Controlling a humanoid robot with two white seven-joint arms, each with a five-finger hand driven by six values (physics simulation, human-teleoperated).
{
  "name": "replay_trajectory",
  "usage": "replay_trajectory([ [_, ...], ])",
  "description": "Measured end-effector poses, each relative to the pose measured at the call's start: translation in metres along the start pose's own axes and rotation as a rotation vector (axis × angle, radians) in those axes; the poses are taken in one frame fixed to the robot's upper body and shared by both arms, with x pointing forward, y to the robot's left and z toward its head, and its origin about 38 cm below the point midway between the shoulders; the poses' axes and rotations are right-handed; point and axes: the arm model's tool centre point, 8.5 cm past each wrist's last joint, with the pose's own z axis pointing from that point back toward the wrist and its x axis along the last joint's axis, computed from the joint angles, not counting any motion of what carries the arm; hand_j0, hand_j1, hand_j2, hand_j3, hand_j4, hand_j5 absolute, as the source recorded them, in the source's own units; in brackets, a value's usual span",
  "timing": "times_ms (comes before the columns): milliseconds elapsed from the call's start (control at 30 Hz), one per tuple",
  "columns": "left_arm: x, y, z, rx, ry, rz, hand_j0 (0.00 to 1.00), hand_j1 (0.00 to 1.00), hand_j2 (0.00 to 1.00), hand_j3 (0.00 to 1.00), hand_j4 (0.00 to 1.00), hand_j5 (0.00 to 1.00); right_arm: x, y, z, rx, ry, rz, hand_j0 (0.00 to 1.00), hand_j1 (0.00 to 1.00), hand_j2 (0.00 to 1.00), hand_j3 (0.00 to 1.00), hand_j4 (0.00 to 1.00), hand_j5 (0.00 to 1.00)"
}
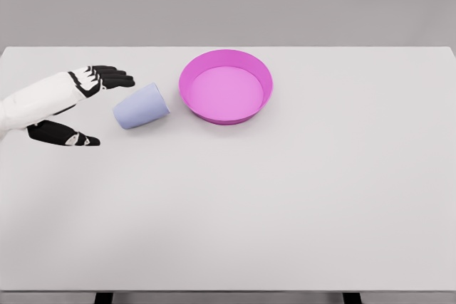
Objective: Flip the cup with left arm and place it on the plate
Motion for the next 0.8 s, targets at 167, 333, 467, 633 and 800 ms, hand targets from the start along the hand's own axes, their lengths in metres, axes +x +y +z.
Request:
replay_trajectory([
  [167,0.003,-0.005,-0.01,0.035,-0.03,0.039,1.0,1.0,1.0,1.0,1.0,1.0,0.0,0.0,0.0,0.0,0.0,0.001,1.0,1.0,1.0,1.0,1.0,1.0],
  [333,0.007,-0.006,-0.021,0.126,-0.075,0.16,1.0,1.0,1.0,1.0,1.0,1.0,0.0,0.0,0.0,0.0,0.0,0.001,1.0,1.0,1.0,1.0,1.0,1.0],
  [467,0.007,-0.003,-0.023,0.165,-0.084,0.209,1.0,1.0,1.0,1.0,1.0,1.0,0.0,0.0,0.0,0.0,0.0,0.001,1.0,1.0,1.0,1.0,1.0,1.0],
  [633,0.013,-0.014,-0.024,0.167,-0.1,0.254,1.0,1.0,1.0,1.0,1.0,1.0,0.0,0.0,0.0,0.0,0.001,0.001,1.0,1.0,1.0,1.0,1.0,1.0],
  [800,0.0,0.016,-0.04,0.261,0.004,0.403,1.0,1.0,1.0,1.0,1.0,1.0,0.0,0.0,0.0,0.0,0.0,0.001,1.0,1.0,1.0,1.0,1.0,1.0],
])
